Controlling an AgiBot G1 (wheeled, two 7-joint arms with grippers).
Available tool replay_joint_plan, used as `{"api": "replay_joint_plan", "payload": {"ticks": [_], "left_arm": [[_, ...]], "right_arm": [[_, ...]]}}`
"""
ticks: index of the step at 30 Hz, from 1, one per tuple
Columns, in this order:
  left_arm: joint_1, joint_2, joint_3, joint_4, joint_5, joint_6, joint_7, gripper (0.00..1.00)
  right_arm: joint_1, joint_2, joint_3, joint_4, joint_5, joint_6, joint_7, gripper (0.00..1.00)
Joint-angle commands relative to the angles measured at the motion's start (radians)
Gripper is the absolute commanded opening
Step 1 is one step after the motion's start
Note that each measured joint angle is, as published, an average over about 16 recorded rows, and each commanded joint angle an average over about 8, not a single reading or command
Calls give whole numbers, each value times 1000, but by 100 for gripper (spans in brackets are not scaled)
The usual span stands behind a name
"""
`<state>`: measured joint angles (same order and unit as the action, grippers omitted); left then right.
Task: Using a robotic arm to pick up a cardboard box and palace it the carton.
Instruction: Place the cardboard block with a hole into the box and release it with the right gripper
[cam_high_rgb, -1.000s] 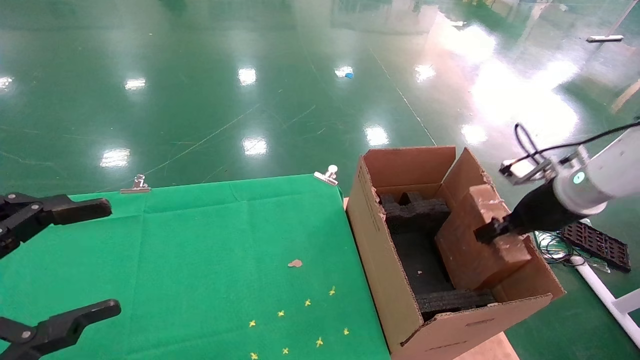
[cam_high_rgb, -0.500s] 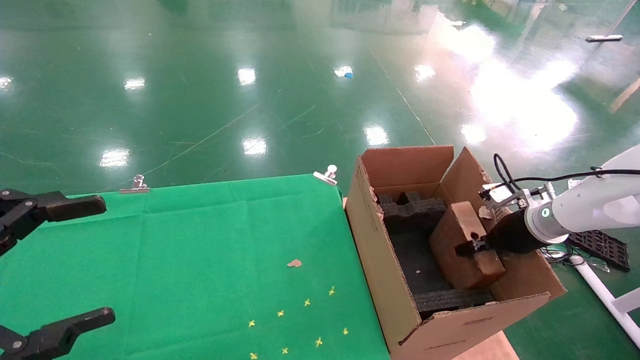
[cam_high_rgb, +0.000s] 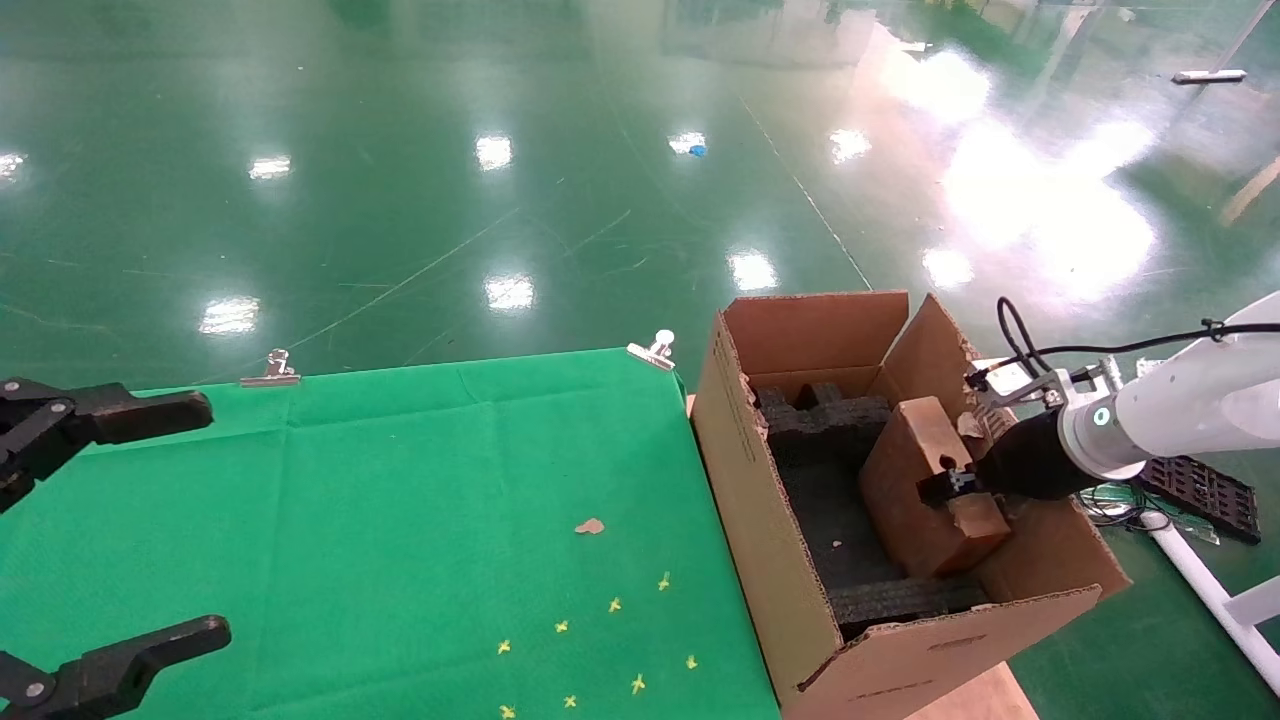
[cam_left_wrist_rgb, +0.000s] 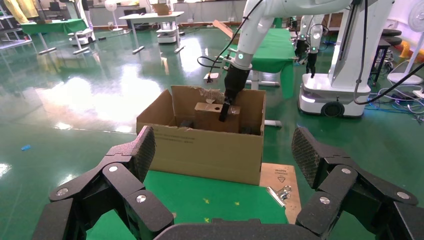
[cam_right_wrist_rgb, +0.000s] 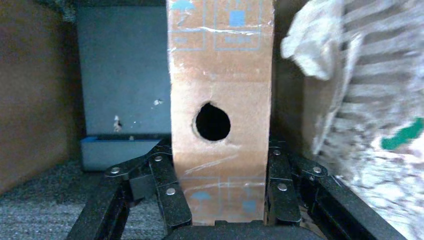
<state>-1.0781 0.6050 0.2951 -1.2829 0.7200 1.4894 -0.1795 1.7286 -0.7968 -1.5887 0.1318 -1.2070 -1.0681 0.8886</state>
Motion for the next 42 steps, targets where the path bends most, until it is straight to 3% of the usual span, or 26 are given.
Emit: {"api": "replay_joint_plan", "payload": {"ticks": [1,15,25,31,37,42], "left_arm": [[0,0,0,0,0,0,0,100],[0,0,1,0,-1,0,0,100],[0,-1,1,0,-1,-1,1,100],[0,-1,2,0,-1,-1,1,100],[0,-1,2,0,-1,-1,1,100],[-1,-1,2,1,-2,-1,1,100]], "right_arm": [[6,-4,-3,-11,-4,-4,-4,100],[56,-22,-2,-42,-7,-31,-35,100],[307,10,18,27,-1,-96,-154,100],[432,50,29,86,-4,-82,-220,100],[469,71,51,128,2,-69,-244,100],[410,81,125,191,29,-87,-271,100]]}}
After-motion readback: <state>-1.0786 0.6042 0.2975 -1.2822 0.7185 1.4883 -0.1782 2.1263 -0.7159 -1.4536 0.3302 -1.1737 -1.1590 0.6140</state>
